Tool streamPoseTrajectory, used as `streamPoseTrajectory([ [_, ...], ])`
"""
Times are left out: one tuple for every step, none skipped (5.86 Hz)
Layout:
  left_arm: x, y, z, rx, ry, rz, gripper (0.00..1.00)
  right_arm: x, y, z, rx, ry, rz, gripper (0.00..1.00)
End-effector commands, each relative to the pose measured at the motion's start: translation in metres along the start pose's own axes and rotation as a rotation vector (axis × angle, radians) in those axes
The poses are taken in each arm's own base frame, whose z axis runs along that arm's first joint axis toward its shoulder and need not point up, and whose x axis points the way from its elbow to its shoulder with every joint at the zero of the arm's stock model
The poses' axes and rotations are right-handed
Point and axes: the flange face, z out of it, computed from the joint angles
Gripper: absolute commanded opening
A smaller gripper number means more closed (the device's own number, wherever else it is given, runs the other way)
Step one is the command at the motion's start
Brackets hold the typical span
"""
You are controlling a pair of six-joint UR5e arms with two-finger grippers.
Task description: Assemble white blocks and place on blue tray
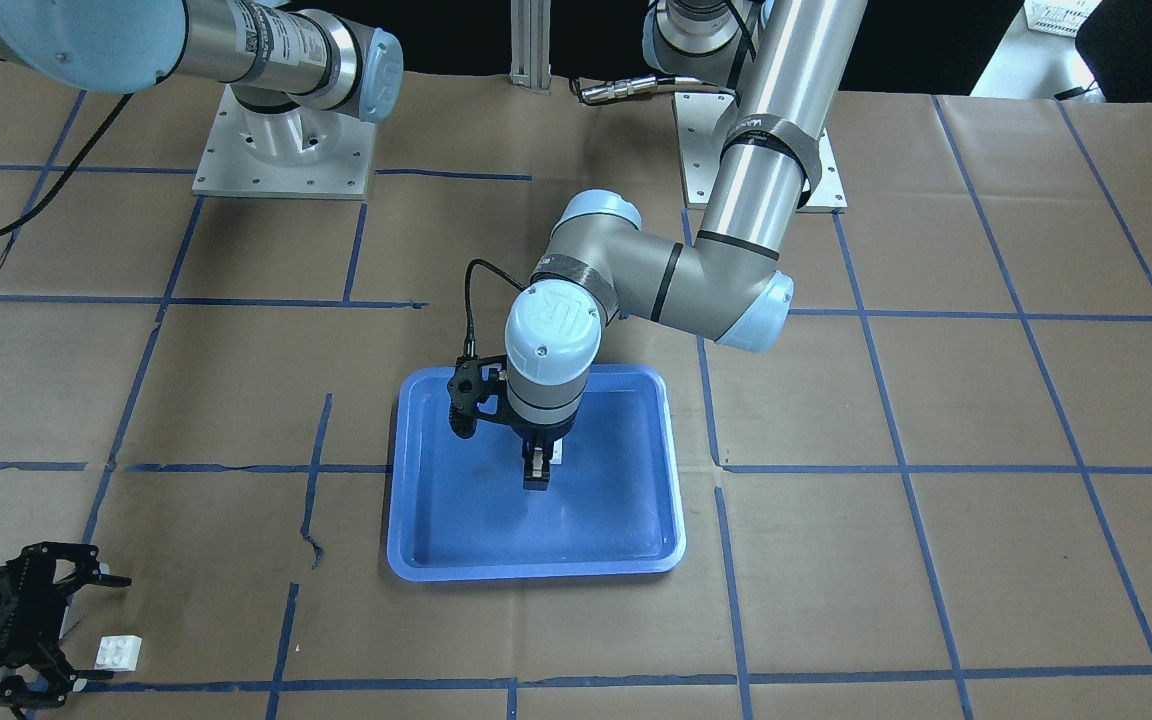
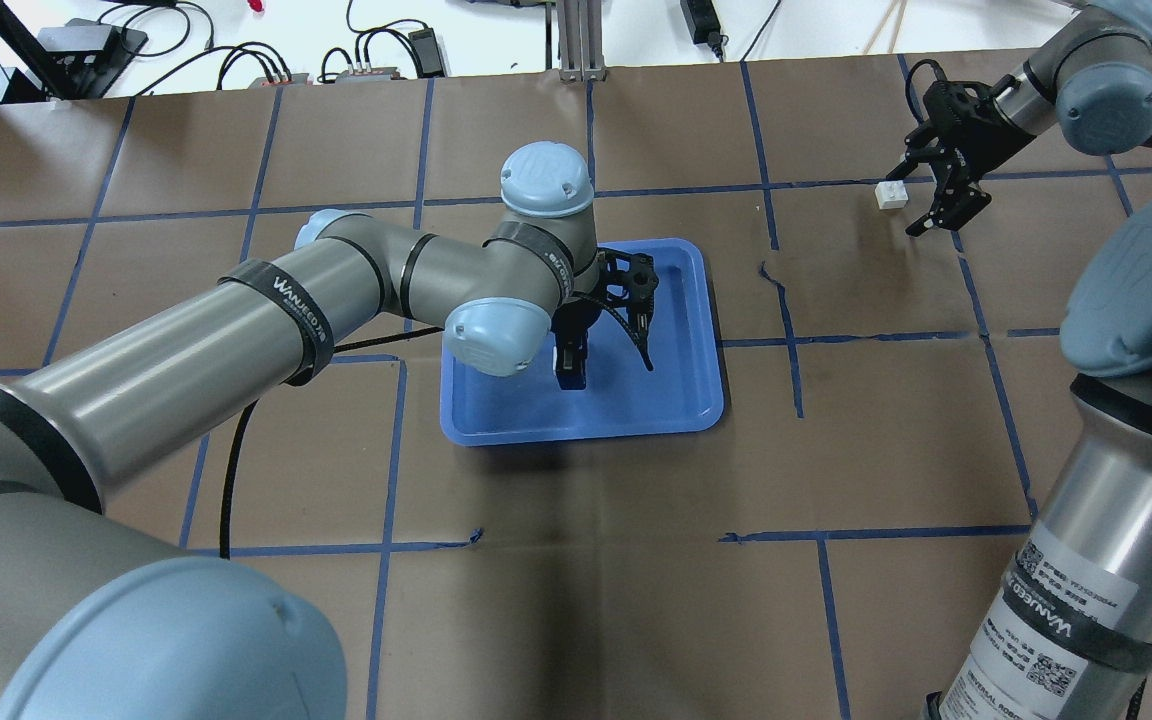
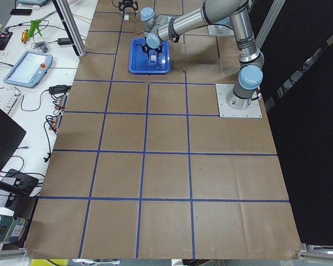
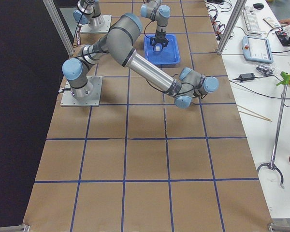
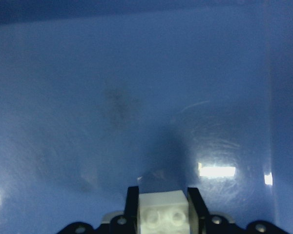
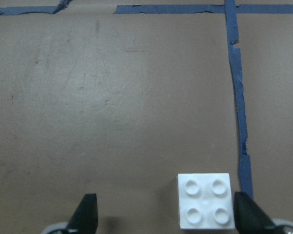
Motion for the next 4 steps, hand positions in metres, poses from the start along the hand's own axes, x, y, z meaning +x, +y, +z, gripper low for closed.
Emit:
streamPoseTrajectory([
  [0.0013,-0.0018,-0.0023,0.019,0.007,-0.009,0.99,0.0004,0.0004,-0.0004,-0.001,0.007,-0.002,0.68],
  [0.0019,-0.0020,-0.0072,0.020,0.003,-0.009,0.99,0.0005,-0.0001,-0.0015,-0.002,0.009,-0.005,0.55],
  [0.0021,-0.0020,-0.0081,0.020,0.003,-0.009,0.99,0.0010,0.0003,-0.0041,-0.005,0.016,-0.006,0.42],
  [0.0023,-0.0018,-0.0100,0.018,-0.001,-0.008,0.99,0.0013,0.0010,-0.0059,-0.009,0.024,-0.009,0.31],
])
